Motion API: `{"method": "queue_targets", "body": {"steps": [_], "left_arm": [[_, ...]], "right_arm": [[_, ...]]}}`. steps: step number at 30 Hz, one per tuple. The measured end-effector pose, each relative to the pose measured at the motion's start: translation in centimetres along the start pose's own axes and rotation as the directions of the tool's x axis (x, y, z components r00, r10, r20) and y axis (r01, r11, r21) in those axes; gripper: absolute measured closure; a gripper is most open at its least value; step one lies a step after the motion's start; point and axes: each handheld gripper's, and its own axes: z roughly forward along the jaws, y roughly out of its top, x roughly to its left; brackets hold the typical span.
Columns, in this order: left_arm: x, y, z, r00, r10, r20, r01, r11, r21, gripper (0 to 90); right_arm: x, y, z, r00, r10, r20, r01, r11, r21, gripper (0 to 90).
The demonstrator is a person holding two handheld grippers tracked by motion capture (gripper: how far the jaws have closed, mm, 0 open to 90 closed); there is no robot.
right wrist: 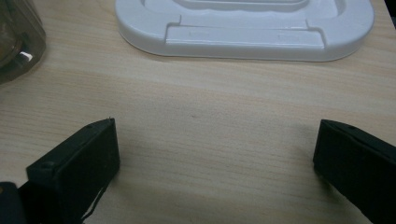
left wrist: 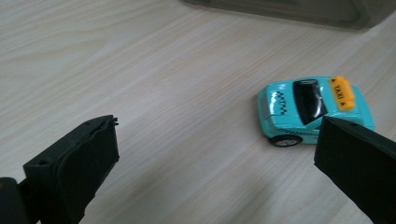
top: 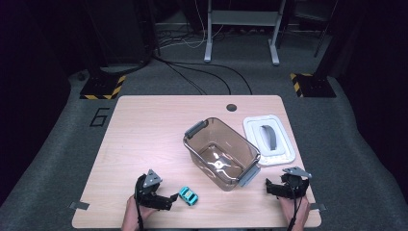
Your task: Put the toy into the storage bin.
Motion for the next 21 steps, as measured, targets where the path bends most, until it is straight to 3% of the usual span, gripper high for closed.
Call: {"method": "queue_targets", "body": {"steps": [11,15,21], "left_arm": [[-3.1,0.8,2.2,0.9971,0.048,0.059,-0.05,0.9975,0.049,0.0],[-3.7,1.2,2.8,0.9948,0.059,0.084,-0.063,0.9966,0.052,0.0],[-4.5,1.3,3.6,0.9937,0.068,0.089,-0.074,0.9943,0.076,0.0]], "right_arm": [[0.0,0.0,0.0,1.0,0.0,0.002,0.0,1.0,0.0,0.0],[0.0,0.0,0.0,1.0,-0.001,0.002,0.001,1.0,0.0,0.0],[0.0,0.0,0.0,1.0,-0.001,0.002,0.001,1.0,0.0,0.1]]}}
